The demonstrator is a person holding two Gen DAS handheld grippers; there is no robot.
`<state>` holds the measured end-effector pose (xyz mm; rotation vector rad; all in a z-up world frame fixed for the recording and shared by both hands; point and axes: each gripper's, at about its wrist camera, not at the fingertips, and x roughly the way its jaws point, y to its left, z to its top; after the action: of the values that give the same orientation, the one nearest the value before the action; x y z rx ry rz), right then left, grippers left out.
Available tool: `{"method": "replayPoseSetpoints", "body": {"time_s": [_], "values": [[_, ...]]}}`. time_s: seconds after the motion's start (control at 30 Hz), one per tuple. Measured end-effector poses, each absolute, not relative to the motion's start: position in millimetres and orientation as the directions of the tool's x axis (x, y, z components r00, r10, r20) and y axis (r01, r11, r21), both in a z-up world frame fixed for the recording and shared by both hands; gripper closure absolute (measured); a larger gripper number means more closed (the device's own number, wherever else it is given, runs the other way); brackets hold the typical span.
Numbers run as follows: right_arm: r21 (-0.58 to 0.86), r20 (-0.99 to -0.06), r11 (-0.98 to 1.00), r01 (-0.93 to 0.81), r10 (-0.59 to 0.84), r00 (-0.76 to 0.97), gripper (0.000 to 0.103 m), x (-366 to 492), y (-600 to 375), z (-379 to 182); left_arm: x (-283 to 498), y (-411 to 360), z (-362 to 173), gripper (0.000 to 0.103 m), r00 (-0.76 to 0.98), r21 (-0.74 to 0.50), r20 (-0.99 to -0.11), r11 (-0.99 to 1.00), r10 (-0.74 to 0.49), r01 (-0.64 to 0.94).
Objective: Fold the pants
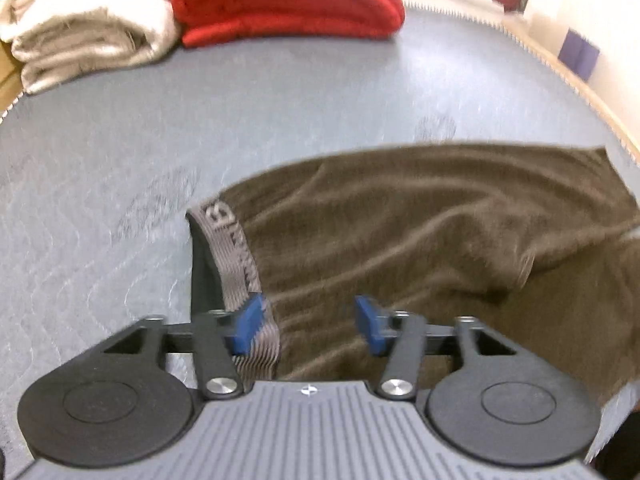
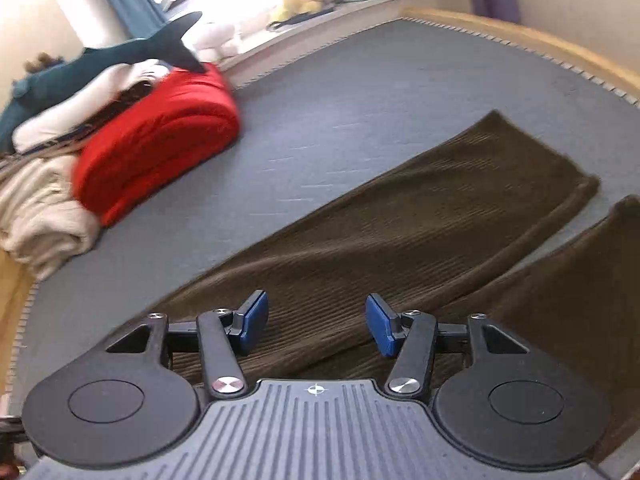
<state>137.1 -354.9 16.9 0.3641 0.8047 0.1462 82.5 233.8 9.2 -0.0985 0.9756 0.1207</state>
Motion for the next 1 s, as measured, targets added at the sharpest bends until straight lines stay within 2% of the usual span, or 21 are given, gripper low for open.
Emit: {"method": "replayPoseSetpoints", "body": {"time_s": [0.03,0.37,0.63,1.0], "values": [[0.377,-0.677,0.926,0.012,0.266,0.686,0.046,138.8,-356.7,16.3,82.0,231.0,11.1,0.03,0.58,-0.037,-0.813,0.989,0.054,-0.144],[0.342,-0.653,0.94,-0.022,0.254,0.713,0.044,137.2,-343.1,23.0,92.4,199.6,25.0,0.03,0.653,-0.041,-0.757,0.994,0.037,-0.103],[0.312,-0.629,0.949,-0.033,0.233,0.742,0.044,143.4,-331.8,27.1,107.0,199.8,25.9,0.043,0.654,-0.042,-0.754,0.988,0.066,-0.148],[0.306,-0.642,0.951,-0.038,0.235,0.73,0.041,155.2,-328.6,26.2,114.7,197.1,23.2,0.043,0.647,-0.068,-0.761,0.986,0.049,-0.155]]}}
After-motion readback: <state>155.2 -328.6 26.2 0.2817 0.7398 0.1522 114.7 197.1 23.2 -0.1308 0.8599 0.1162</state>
